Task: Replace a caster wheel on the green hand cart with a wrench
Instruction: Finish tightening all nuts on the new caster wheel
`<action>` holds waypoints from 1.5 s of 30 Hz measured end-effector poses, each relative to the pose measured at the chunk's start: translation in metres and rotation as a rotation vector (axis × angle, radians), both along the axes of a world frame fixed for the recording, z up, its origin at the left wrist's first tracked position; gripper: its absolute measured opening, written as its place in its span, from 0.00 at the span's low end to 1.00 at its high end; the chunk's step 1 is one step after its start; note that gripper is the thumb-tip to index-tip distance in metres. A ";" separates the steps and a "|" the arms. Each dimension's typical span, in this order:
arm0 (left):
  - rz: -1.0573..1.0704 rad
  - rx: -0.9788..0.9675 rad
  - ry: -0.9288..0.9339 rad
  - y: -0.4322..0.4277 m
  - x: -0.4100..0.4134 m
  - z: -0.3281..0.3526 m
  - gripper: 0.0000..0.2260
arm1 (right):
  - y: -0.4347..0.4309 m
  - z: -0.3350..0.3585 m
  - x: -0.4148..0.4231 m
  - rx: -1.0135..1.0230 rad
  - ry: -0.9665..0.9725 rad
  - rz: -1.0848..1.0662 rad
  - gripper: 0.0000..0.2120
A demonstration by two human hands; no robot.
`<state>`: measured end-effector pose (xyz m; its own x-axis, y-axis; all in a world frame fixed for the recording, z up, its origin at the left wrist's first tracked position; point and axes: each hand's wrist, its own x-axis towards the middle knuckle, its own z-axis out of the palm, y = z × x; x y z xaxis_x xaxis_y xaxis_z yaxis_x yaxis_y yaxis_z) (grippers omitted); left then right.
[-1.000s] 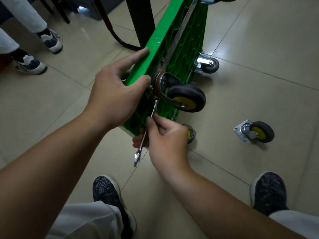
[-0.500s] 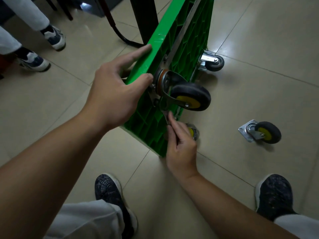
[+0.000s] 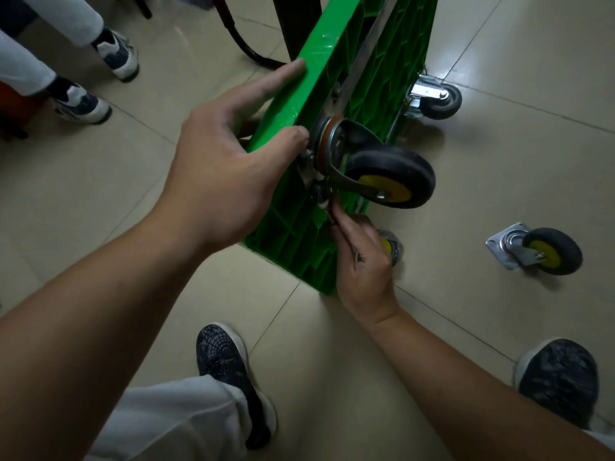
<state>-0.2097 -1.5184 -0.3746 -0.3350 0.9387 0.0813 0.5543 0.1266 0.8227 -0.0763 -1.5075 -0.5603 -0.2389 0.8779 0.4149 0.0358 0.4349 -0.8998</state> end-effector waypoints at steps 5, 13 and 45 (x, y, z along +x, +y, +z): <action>-0.016 -0.004 0.000 0.000 0.000 0.000 0.24 | -0.002 -0.003 -0.002 0.012 0.019 0.007 0.19; -0.005 -0.005 0.007 0.002 0.002 0.000 0.25 | -0.022 0.013 -0.006 -0.135 0.011 0.004 0.20; 0.020 -0.011 0.039 0.000 0.002 0.002 0.24 | -0.025 0.018 0.003 -0.238 0.118 0.024 0.21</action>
<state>-0.2073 -1.5187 -0.3721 -0.3501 0.9329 0.0838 0.5830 0.1470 0.7990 -0.0731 -1.5322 -0.5421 -0.2228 0.9490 0.2231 -0.0831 0.2096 -0.9743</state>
